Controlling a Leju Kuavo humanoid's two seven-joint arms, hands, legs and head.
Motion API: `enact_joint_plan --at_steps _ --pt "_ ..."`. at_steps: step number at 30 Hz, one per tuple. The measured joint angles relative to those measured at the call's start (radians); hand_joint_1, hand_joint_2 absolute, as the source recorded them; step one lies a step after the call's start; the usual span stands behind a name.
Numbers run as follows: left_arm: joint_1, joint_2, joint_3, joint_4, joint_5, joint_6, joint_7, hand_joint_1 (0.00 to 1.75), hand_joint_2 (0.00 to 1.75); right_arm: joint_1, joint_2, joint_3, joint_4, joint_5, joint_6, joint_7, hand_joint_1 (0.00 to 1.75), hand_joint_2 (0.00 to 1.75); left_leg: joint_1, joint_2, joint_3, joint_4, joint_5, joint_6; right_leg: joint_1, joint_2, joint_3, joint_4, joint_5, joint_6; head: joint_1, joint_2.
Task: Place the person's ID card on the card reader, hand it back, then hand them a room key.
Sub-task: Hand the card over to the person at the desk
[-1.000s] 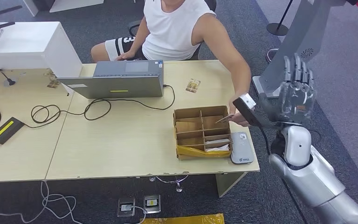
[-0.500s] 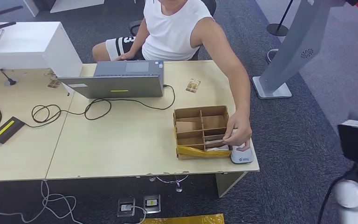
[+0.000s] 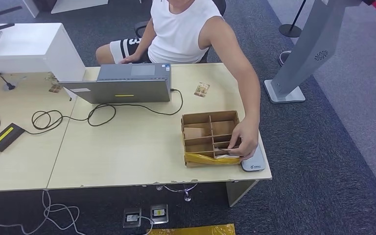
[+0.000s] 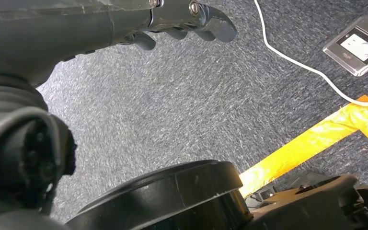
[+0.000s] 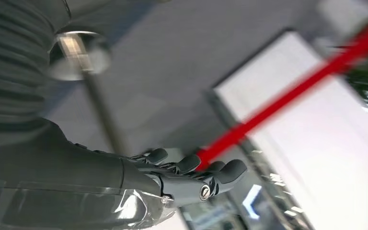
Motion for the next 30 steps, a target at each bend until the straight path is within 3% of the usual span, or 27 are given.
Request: enact_joint_plan --at_steps 5,8,14,18,22,30 --pt "0.000 -0.003 0.020 0.002 -0.001 0.000 0.000 0.00 0.00 0.032 0.052 -0.179 0.239 0.048 0.000 0.203 0.00 1.75 0.001 0.003 0.000 -0.001 -0.002 -0.002 0.000 0.004 -0.001 0.001 0.000 -0.001 -0.001 0.000" --pt "-0.001 -0.003 0.024 0.002 0.030 -0.002 0.003 0.00 0.00 0.035 0.077 -0.245 0.372 0.097 0.000 0.259 0.00 1.75 0.002 0.004 0.001 -0.001 -0.002 -0.003 0.002 0.005 0.000 0.001 -0.001 -0.001 -0.001 0.000" --pt "-0.002 -0.003 0.024 0.002 0.062 -0.011 0.023 0.00 0.00 0.035 0.097 -0.293 0.636 0.173 0.018 0.301 0.00 1.75 0.003 0.004 0.001 -0.001 -0.002 -0.003 0.002 0.004 0.001 0.001 -0.001 -0.001 0.000 0.000" --pt "-0.004 0.000 0.021 0.002 0.082 -0.010 0.043 0.00 0.00 0.033 0.082 -0.298 0.781 0.232 0.121 0.315 0.00 1.75 0.003 0.004 0.001 -0.001 -0.002 -0.003 0.002 0.003 0.001 0.001 -0.001 -0.001 -0.001 0.000" --pt "-0.007 0.007 0.015 0.002 0.086 -0.008 0.062 0.00 0.00 0.028 0.056 -0.298 0.871 0.278 0.188 0.332 0.00 1.75 0.003 0.003 0.001 -0.001 -0.002 -0.003 0.002 0.003 0.001 0.001 -0.001 -0.001 0.000 0.000" --pt "-0.010 0.014 -0.003 0.000 0.098 0.000 0.073 0.00 0.00 0.026 0.049 -0.298 0.971 0.314 0.225 0.381 0.00 1.75 0.003 0.003 0.001 -0.001 -0.002 -0.003 0.002 0.003 0.001 0.001 -0.001 -0.001 -0.001 0.000"
